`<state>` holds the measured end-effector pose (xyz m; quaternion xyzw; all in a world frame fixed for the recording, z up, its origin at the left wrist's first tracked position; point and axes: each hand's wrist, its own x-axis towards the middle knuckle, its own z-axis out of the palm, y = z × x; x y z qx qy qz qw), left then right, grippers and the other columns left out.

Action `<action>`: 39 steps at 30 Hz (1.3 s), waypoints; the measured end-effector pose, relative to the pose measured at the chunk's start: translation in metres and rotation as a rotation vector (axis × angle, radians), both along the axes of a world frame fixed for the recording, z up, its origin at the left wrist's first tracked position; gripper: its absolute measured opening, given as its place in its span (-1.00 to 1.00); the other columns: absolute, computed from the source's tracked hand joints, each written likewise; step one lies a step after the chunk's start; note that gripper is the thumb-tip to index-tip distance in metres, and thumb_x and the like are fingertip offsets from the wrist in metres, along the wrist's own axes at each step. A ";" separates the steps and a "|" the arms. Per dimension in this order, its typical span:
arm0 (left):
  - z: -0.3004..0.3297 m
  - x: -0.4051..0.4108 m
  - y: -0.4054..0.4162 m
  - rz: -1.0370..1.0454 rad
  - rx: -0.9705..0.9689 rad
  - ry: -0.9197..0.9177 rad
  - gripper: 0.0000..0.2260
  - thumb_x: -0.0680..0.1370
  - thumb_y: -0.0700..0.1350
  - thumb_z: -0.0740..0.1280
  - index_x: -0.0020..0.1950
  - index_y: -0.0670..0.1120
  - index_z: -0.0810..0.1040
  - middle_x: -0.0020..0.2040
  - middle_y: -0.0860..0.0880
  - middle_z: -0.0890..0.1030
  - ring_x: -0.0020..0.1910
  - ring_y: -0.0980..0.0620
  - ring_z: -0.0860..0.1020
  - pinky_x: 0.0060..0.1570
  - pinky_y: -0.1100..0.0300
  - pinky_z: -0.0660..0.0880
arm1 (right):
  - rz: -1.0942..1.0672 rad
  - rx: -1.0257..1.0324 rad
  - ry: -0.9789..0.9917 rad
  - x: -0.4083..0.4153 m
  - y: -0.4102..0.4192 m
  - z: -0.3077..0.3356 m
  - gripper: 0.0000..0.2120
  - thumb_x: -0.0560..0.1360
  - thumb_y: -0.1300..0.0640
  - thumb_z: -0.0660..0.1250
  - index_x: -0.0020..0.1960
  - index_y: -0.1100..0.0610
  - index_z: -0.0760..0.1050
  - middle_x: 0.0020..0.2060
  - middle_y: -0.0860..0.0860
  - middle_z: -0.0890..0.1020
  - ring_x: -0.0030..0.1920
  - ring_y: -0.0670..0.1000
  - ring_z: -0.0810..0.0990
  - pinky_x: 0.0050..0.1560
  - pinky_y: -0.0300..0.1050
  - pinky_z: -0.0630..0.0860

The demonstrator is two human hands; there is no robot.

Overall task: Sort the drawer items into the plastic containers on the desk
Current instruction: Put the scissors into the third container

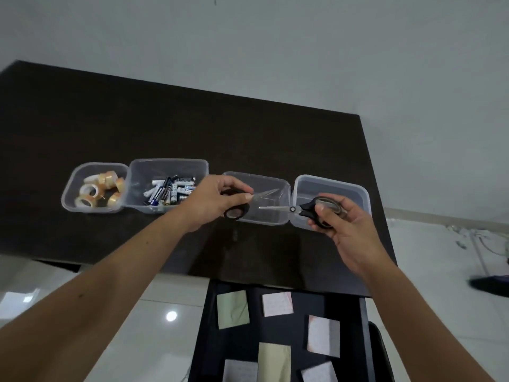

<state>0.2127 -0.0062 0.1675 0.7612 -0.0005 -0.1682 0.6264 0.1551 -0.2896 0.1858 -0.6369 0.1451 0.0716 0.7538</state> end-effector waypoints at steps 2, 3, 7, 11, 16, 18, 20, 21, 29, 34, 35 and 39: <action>-0.005 0.013 -0.004 -0.058 0.058 0.003 -0.86 0.58 -0.19 0.50 0.13 -0.10 0.74 0.04 -0.05 0.77 0.02 0.13 0.73 0.04 0.31 0.63 | -0.021 0.006 0.008 0.010 0.002 -0.003 -0.74 0.55 0.25 0.40 0.23 0.21 0.62 0.06 0.09 0.77 0.10 0.13 0.76 0.04 -0.06 0.73; -0.008 0.017 -0.005 -0.068 0.066 0.011 -0.85 0.58 -0.19 0.51 0.14 -0.08 0.74 0.06 -0.05 0.77 0.08 0.09 0.73 0.10 0.29 0.63 | -0.031 0.008 0.016 0.014 0.003 -0.005 -0.79 0.58 0.27 0.38 0.20 0.20 0.63 0.05 0.10 0.77 0.09 0.14 0.76 0.03 -0.05 0.73; -0.016 0.024 -0.005 -0.046 -0.001 0.031 -0.79 0.58 -0.25 0.49 0.21 -0.12 0.70 0.15 -0.12 0.75 0.19 -0.05 0.71 0.18 0.28 0.62 | -0.038 -0.007 0.022 0.025 0.009 -0.013 -0.84 0.65 0.29 0.31 0.15 0.20 0.64 0.01 0.11 0.78 0.06 0.15 0.76 0.01 -0.03 0.73; -0.012 0.024 0.005 0.043 -0.114 -0.055 -0.80 0.59 -0.28 0.46 0.21 -0.11 0.69 0.16 -0.13 0.75 0.21 -0.06 0.71 0.22 0.21 0.63 | -0.021 -0.074 0.006 0.036 0.025 -0.013 -0.84 0.65 0.29 0.32 0.18 0.23 0.63 0.06 0.21 0.75 0.07 0.17 0.75 -0.05 -0.12 0.71; -0.005 0.023 0.027 0.136 -0.230 -0.067 -0.80 0.63 -0.30 0.40 0.23 -0.13 0.66 0.13 -0.16 0.74 0.13 -0.05 0.72 0.16 0.18 0.67 | 0.098 -0.196 0.013 0.053 0.062 -0.017 -0.84 0.67 0.26 0.34 0.21 0.17 0.64 0.09 0.18 0.75 0.11 0.06 0.74 0.21 0.02 0.68; -0.005 0.019 0.032 0.146 -0.251 -0.059 -0.80 0.63 -0.31 0.40 0.22 -0.13 0.66 0.12 -0.16 0.74 0.10 -0.05 0.72 0.15 0.16 0.67 | 0.125 -0.286 0.010 0.058 0.072 -0.022 -0.83 0.66 0.24 0.37 0.20 0.09 0.66 0.08 0.09 0.76 0.14 0.00 0.74 0.29 0.01 0.64; -0.006 0.014 0.036 0.148 -0.265 -0.050 -0.80 0.62 -0.32 0.40 0.21 -0.12 0.67 0.11 -0.16 0.74 0.09 -0.05 0.73 0.17 0.12 0.68 | 0.126 -0.389 -0.014 0.060 0.074 -0.024 -0.82 0.64 0.22 0.39 0.20 0.05 0.66 0.08 0.01 0.75 0.15 -0.07 0.72 0.34 -0.03 0.60; -0.008 0.011 0.038 0.150 -0.270 -0.045 -0.79 0.62 -0.32 0.40 0.22 -0.12 0.67 0.12 -0.16 0.74 0.09 -0.05 0.73 0.18 0.12 0.67 | 0.118 -0.417 -0.024 0.060 0.075 -0.024 -0.82 0.64 0.22 0.40 0.19 0.04 0.66 0.08 -0.01 0.75 0.15 -0.10 0.71 0.35 -0.06 0.59; -0.017 -0.009 0.038 0.160 -0.270 -0.041 -0.76 0.63 -0.32 0.40 0.29 -0.20 0.64 0.11 -0.14 0.74 0.08 -0.08 0.73 0.23 0.04 0.66 | 0.054 -0.333 -0.096 0.045 0.069 -0.025 -0.79 0.59 0.26 0.45 0.20 0.09 0.67 0.11 0.07 0.75 0.19 0.00 0.72 0.37 0.06 0.58; -0.012 -0.028 0.032 0.163 -0.303 -0.045 -0.77 0.63 -0.34 0.39 0.27 -0.20 0.63 0.07 -0.13 0.72 0.06 -0.08 0.72 0.22 0.03 0.66 | 0.101 -0.253 -0.135 0.025 0.063 -0.024 -0.78 0.56 0.26 0.49 0.20 0.13 0.66 0.09 0.12 0.76 0.18 0.07 0.73 0.37 0.12 0.58; -0.012 -0.034 0.030 0.162 -0.310 -0.039 -0.77 0.63 -0.34 0.38 0.28 -0.21 0.62 0.07 -0.14 0.71 0.05 -0.07 0.72 0.23 0.03 0.66 | 0.109 -0.245 -0.142 0.018 0.061 -0.024 -0.78 0.56 0.27 0.48 0.19 0.14 0.66 0.09 0.15 0.76 0.17 0.09 0.74 0.36 0.13 0.59; -0.019 -0.071 0.018 0.146 -0.322 -0.020 -0.77 0.62 -0.35 0.38 0.26 -0.18 0.63 0.08 -0.15 0.71 0.02 -0.03 0.73 0.20 0.05 0.67 | 0.154 -0.211 -0.151 -0.021 0.048 -0.028 -0.78 0.56 0.33 0.47 0.17 0.14 0.66 0.06 0.18 0.75 0.15 0.12 0.75 0.32 0.11 0.62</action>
